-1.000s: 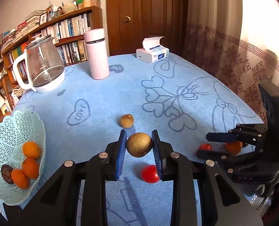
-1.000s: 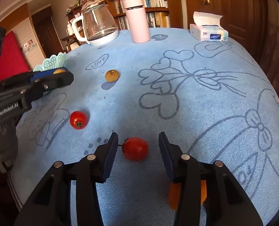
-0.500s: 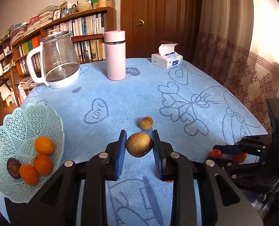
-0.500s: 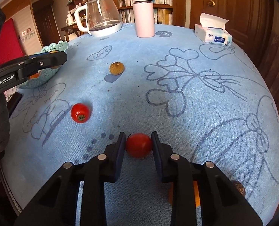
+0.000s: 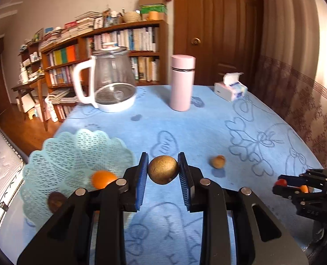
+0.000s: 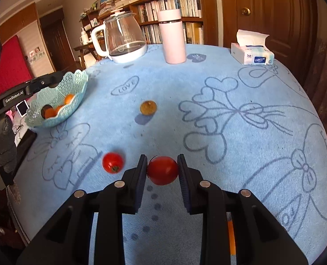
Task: Organize fruits
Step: 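Carry the tan fruit into the basket and open the left tool while the right tool grasps the tomato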
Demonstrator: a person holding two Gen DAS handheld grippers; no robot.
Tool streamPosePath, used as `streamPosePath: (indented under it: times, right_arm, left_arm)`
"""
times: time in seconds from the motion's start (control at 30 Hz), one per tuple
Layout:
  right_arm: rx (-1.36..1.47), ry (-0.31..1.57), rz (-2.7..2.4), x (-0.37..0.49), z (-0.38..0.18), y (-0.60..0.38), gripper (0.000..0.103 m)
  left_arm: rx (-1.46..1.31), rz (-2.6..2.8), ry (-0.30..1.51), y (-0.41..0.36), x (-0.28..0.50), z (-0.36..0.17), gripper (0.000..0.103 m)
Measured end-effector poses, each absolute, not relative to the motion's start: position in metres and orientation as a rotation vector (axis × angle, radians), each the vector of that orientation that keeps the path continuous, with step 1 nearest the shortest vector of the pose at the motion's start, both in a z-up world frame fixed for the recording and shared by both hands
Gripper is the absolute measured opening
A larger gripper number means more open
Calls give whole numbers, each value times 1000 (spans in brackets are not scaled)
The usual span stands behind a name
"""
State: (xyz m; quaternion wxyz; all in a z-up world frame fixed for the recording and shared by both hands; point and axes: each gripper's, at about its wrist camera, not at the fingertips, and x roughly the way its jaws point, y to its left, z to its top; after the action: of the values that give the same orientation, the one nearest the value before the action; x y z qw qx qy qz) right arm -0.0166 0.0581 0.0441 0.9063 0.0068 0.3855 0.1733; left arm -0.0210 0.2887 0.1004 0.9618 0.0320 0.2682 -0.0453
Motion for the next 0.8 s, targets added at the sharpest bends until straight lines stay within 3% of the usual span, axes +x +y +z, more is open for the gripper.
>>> streamPosePath:
  times: [0.47,0.73,0.77,0.8]
  right_arm:
    - [28,773,405,-3,57,95,28]
    - [14,762,450,0,65,117,28]
    - [15,761,454,1,65,118,28]
    - [15,761,459,2,66,120,28]
  left_arm:
    - [-61,149,530,398,-11,111,28]
    - [-109,206,566,423,-2,102,28]
    - [-111,210,564,424,-2,102,31]
    - [-113,211,566,424,-2,103,46]
